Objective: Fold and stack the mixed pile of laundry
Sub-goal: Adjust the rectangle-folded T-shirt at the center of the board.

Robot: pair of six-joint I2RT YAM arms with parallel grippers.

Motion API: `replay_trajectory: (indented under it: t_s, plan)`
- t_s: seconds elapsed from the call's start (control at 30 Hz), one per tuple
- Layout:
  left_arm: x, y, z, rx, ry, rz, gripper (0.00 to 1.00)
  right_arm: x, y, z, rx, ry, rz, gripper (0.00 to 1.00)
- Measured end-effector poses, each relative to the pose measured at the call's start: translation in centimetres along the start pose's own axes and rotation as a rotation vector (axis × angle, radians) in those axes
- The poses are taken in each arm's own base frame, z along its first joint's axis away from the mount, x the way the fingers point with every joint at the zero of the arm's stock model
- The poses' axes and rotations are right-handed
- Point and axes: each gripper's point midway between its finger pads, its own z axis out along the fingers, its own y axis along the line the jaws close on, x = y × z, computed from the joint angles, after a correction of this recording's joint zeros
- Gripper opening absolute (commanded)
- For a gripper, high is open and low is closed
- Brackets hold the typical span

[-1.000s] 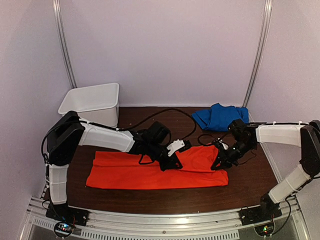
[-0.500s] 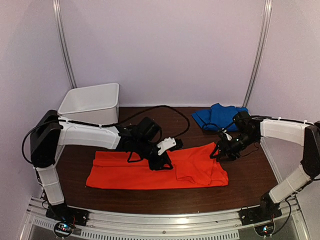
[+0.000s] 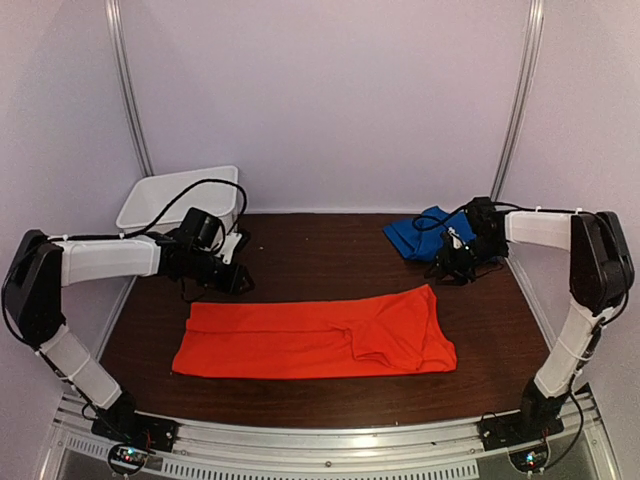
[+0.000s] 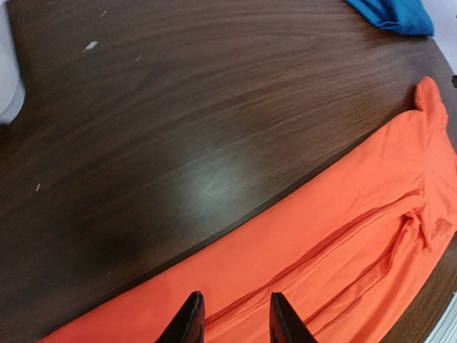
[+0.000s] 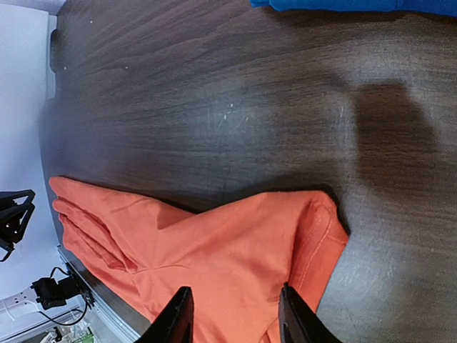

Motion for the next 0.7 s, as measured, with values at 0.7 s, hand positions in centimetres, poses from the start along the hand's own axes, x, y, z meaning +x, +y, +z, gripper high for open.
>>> replay_trajectory:
  t_s: [0.7]
  plan:
    - [6.7, 13.6, -4.4, -0.282, 0.094, -0.425, 0.42, -1.0, -3.4, 4.7, 0.064, 0.057, 0.047, 0.24]
